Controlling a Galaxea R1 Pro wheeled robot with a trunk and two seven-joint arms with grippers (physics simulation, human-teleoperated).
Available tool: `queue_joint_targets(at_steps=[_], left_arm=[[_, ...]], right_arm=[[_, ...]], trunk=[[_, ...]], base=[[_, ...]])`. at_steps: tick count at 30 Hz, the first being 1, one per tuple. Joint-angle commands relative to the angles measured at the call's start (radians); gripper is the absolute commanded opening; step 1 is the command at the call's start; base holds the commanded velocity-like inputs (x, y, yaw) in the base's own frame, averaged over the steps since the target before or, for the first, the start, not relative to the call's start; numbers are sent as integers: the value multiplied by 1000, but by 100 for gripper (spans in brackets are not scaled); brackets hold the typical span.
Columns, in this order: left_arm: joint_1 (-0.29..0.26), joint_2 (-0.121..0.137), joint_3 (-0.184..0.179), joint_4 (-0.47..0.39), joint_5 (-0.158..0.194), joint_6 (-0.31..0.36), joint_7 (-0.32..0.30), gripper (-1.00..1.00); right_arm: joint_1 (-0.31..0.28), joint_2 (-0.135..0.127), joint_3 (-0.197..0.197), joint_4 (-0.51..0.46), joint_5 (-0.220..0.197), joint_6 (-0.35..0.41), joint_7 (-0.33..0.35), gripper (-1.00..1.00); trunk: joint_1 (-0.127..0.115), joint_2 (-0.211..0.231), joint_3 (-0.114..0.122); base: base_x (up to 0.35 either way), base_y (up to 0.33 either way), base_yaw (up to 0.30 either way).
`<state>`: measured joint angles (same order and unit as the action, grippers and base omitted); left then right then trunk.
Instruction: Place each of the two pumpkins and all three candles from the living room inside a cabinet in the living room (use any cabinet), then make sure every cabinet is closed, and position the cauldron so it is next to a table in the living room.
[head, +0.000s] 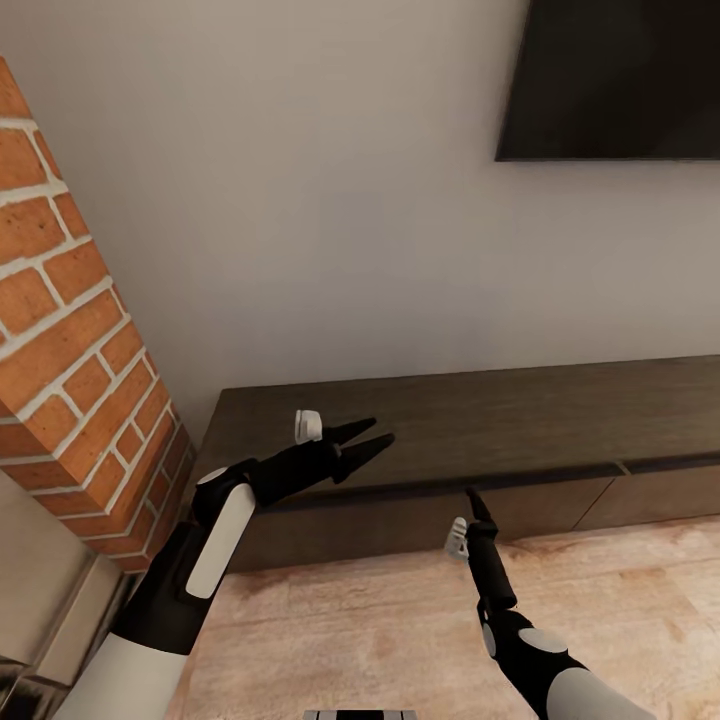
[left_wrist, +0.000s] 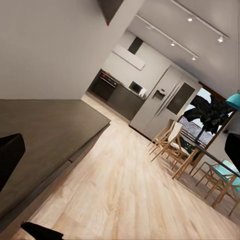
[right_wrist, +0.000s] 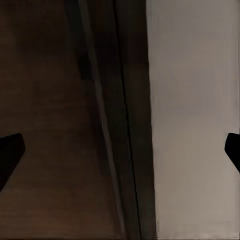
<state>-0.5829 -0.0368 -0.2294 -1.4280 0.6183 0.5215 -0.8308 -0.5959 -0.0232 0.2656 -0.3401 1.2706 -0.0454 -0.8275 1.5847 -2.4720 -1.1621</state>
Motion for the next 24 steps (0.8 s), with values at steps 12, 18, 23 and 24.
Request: queue_joint_targets(at_steps=[12,18,23,24], left_arm=[[0,0,-4,0,0,-1,-1,100],[1,-1,-4,0,1,-1,-2,100],[1,0,-4,0,1,0,-8,100],[1,0,-4,1,1,0,-23,100]], right_arm=[[-33,11,1,9,-34,3,6,100],[-33,17,3,12,-33,3,7,100],[-33,45,6,46,-29,5,6,100],[-33,48,7,51,-28,6,5,100]], trunk=[[0,0,0],[0,0,0],[0,0,0],[0,0,0]], base=[[0,0,0],[0,0,0],[0,0,0],[0,0,0]])
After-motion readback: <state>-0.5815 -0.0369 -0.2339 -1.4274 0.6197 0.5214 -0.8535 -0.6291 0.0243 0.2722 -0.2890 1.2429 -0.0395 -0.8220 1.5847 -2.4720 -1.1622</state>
